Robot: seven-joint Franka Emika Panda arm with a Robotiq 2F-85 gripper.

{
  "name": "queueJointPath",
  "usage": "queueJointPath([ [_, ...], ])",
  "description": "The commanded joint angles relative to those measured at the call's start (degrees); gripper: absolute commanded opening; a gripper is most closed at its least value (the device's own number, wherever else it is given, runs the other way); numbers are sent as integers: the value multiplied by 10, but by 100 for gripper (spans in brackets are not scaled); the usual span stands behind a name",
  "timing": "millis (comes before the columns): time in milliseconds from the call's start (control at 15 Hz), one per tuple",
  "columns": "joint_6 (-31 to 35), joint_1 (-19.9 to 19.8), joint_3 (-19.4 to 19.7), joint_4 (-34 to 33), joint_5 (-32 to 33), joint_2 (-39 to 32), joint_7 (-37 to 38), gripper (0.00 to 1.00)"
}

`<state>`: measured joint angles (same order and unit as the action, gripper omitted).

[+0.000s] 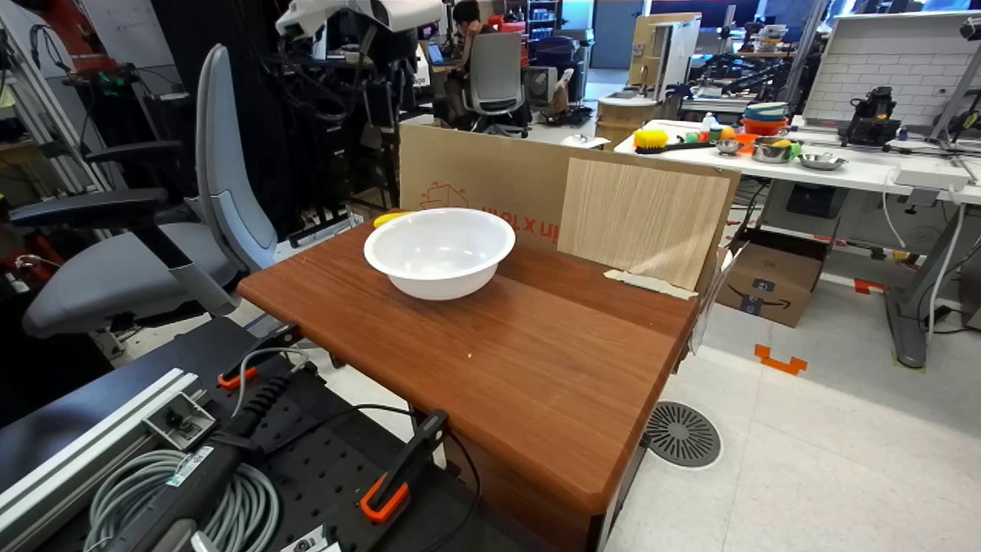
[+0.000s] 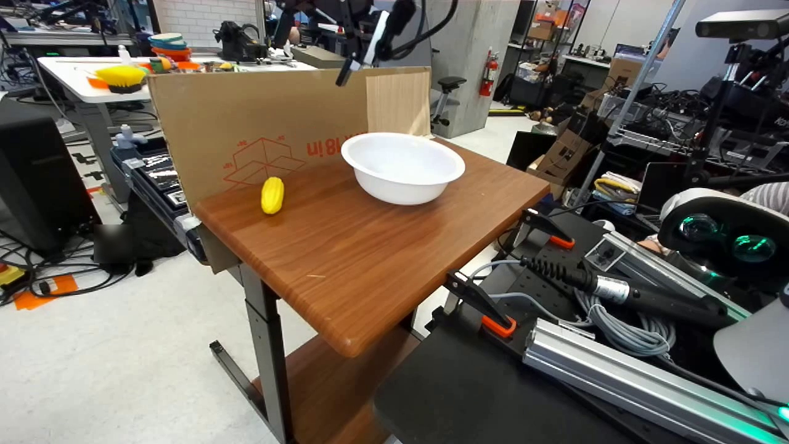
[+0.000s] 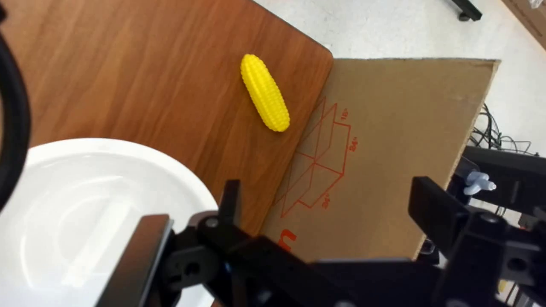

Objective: Put the plastic cob in the white bowl

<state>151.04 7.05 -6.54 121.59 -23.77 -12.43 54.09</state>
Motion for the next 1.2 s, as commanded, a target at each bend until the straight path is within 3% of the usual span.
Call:
queueJointPath([
  [0, 28, 36, 32, -106, 77, -111, 98, 100],
  [267, -15, 79, 72, -190, 145, -191, 188, 100],
  [600, -83, 106, 88, -259, 175, -244, 254, 100],
  [1133, -137, 115, 82, -262, 180, -247, 310, 100],
])
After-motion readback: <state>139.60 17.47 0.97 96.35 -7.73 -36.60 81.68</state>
